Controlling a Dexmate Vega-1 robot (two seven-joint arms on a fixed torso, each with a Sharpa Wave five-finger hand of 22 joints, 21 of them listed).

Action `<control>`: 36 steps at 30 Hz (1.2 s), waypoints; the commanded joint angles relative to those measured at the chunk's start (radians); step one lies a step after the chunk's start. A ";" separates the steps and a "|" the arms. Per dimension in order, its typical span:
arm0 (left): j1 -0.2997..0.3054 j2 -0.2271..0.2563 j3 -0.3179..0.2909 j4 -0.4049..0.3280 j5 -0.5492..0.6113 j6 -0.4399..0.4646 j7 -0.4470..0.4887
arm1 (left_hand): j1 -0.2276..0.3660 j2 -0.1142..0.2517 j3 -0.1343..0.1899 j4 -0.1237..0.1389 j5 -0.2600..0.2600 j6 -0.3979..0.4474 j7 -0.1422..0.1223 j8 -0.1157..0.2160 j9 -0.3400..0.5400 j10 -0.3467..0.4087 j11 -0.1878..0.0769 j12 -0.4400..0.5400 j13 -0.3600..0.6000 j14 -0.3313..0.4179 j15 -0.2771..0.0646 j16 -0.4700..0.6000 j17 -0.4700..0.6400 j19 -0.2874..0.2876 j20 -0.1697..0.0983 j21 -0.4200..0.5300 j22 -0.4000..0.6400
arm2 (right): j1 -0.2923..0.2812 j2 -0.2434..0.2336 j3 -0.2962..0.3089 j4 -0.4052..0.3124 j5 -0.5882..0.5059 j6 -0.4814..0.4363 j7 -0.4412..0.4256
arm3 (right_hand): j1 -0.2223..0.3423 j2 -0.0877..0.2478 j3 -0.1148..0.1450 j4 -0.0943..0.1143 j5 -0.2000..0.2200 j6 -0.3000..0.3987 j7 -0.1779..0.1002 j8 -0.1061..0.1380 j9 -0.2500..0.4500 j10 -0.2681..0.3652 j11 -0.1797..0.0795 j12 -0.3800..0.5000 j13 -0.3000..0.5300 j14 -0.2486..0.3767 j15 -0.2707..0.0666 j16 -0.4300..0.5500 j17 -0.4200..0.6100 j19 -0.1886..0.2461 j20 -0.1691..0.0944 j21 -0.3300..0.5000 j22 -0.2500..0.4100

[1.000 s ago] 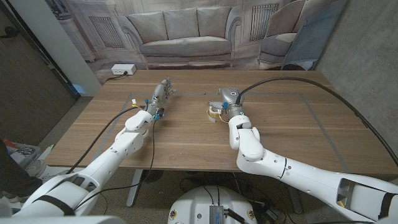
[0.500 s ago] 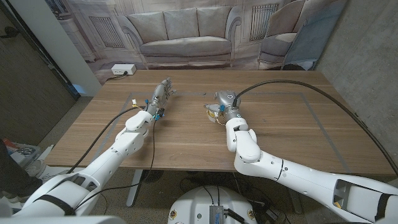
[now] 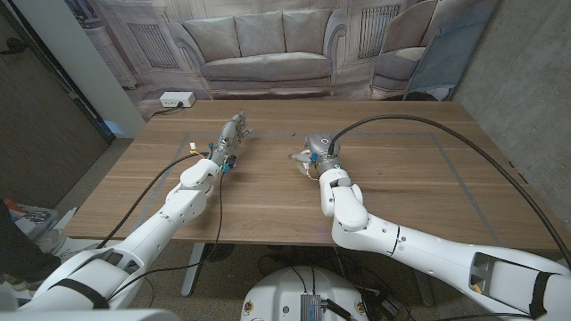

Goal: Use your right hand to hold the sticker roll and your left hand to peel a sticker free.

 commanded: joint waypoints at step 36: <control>-0.009 0.002 0.003 0.002 0.006 0.009 0.002 | 0.001 0.022 0.010 0.000 -0.006 -0.093 -0.002 -0.006 0.003 -0.083 0.003 -0.008 0.002 -0.138 0.002 -0.004 0.004 -0.170 0.001 -0.010 0.005 | 0.125 0.117 -0.182 0.213 -0.194 -0.201 0.233 | -0.063 0.000 -0.059 0.032 0.018 0.028 -0.027 0.032 0.027 -0.112 0.027 -0.050 0.006 -0.088 0.009 -0.013 0.007 -0.053 0.034 -0.050 0.003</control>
